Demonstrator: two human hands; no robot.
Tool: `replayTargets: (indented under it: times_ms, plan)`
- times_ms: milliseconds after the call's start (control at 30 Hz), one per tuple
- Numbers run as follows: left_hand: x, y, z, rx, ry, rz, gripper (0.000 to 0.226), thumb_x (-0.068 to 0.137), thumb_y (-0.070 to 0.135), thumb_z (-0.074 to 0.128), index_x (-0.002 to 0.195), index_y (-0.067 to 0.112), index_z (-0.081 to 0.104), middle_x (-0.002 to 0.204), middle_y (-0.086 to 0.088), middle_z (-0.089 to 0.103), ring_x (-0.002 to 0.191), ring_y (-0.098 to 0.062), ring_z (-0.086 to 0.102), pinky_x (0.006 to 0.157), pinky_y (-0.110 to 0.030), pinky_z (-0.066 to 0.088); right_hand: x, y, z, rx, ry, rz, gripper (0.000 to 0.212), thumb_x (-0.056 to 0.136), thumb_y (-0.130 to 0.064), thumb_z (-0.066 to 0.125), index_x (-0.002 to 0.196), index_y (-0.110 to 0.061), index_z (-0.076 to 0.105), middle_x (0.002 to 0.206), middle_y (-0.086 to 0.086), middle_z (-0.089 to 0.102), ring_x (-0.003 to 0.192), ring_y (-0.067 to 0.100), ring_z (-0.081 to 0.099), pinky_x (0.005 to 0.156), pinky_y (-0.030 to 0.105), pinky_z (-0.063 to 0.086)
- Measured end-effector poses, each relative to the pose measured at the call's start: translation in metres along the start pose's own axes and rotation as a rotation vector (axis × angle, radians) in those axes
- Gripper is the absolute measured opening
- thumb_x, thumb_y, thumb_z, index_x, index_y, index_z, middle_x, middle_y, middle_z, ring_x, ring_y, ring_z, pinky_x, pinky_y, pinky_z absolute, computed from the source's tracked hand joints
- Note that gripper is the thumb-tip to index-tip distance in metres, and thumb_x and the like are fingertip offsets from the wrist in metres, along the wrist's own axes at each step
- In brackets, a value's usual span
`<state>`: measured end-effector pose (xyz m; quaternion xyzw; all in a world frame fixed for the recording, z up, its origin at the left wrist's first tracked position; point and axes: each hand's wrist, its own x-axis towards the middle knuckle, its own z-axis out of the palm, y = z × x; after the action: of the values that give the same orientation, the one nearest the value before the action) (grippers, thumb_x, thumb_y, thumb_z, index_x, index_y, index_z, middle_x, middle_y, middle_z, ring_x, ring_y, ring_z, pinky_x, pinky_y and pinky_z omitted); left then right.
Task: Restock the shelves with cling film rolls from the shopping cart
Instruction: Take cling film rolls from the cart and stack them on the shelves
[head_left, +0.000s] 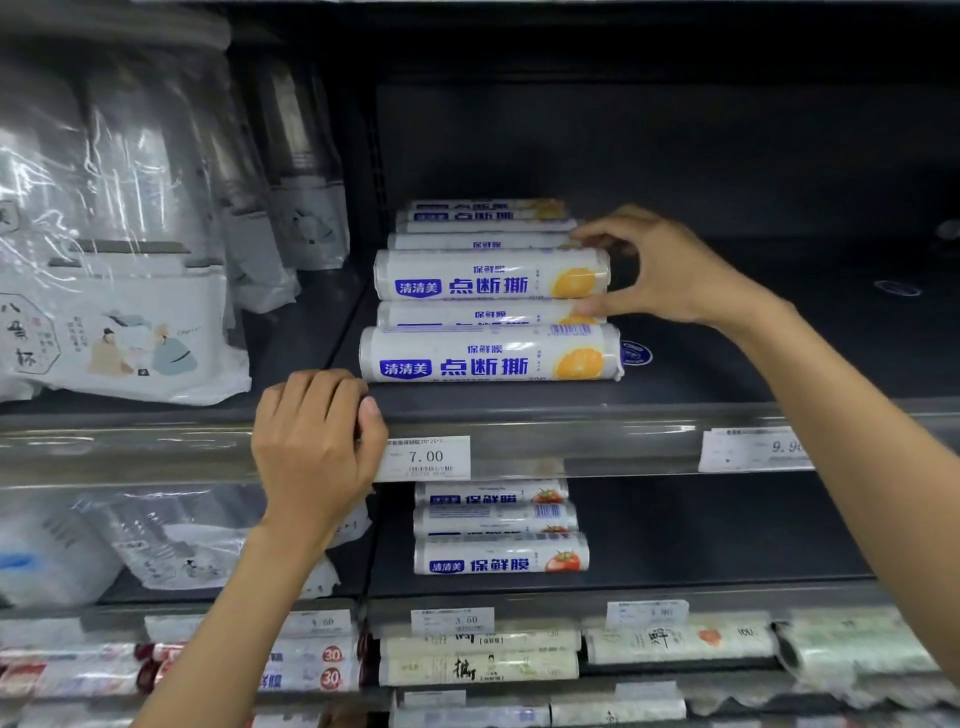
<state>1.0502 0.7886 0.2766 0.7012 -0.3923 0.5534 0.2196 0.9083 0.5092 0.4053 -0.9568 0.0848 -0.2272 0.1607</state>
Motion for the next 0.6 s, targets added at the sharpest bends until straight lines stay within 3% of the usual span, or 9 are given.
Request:
replayTargets:
  times_ms: [67, 200, 300, 400, 600]
  plan:
    - [0.000, 0.001, 0.001, 0.004, 0.004, -0.008, 0.038, 0.095, 0.017, 0.035, 0.074, 0.001, 0.062, 0.076, -0.013, 0.065, 0.065, -0.029, 0.056, 0.062, -0.035, 0.034, -0.008, 0.008, 0.001, -0.005, 0.007, 0.041, 0.072, 0.067, -0.035, 0.081, 0.131, -0.020, 0.052, 0.119, -0.007, 0.047, 0.105, 0.005, 0.047, 0.091, 0.017, 0.036]
    - [-0.001, 0.002, 0.001, 0.007, 0.008, -0.012, 0.038, 0.095, 0.017, 0.035, 0.075, 0.001, 0.062, 0.077, -0.013, 0.065, 0.068, -0.028, 0.055, 0.063, -0.035, 0.033, -0.006, 0.014, 0.010, 0.053, 0.082, 0.038, 0.055, 0.076, -0.024, 0.077, 0.127, -0.015, 0.057, 0.114, -0.003, 0.052, 0.100, 0.007, 0.052, 0.087, 0.010, 0.039]
    - [-0.001, 0.002, 0.001, 0.008, -0.002, -0.017, 0.038, 0.096, 0.017, 0.034, 0.076, 0.001, 0.062, 0.078, -0.014, 0.065, 0.068, -0.029, 0.055, 0.063, -0.036, 0.034, -0.005, 0.017, 0.014, 0.109, 0.118, 0.033, 0.050, 0.079, -0.022, 0.075, 0.126, -0.012, 0.059, 0.111, -0.001, 0.055, 0.100, 0.012, 0.056, 0.094, 0.021, 0.044]
    - [-0.001, 0.003, 0.000, 0.012, -0.014, -0.021, 0.038, 0.096, 0.017, 0.034, 0.076, 0.001, 0.062, 0.078, -0.014, 0.065, 0.068, -0.029, 0.055, 0.063, -0.036, 0.034, -0.008, 0.017, 0.015, 0.151, 0.143, 0.027, 0.047, 0.080, -0.024, 0.074, 0.123, -0.013, 0.060, 0.112, 0.003, 0.061, 0.100, 0.013, 0.060, 0.095, 0.024, 0.047]
    - [-0.001, 0.003, 0.000, 0.012, -0.015, -0.031, 0.038, 0.096, 0.017, 0.034, 0.076, 0.001, 0.062, 0.079, -0.014, 0.065, 0.069, -0.028, 0.055, 0.064, -0.036, 0.033, -0.010, 0.015, 0.021, 0.134, 0.213, 0.025, 0.044, 0.082, -0.021, 0.072, 0.123, -0.012, 0.061, 0.109, 0.000, 0.056, 0.095, 0.010, 0.058, 0.085, 0.006, 0.042]
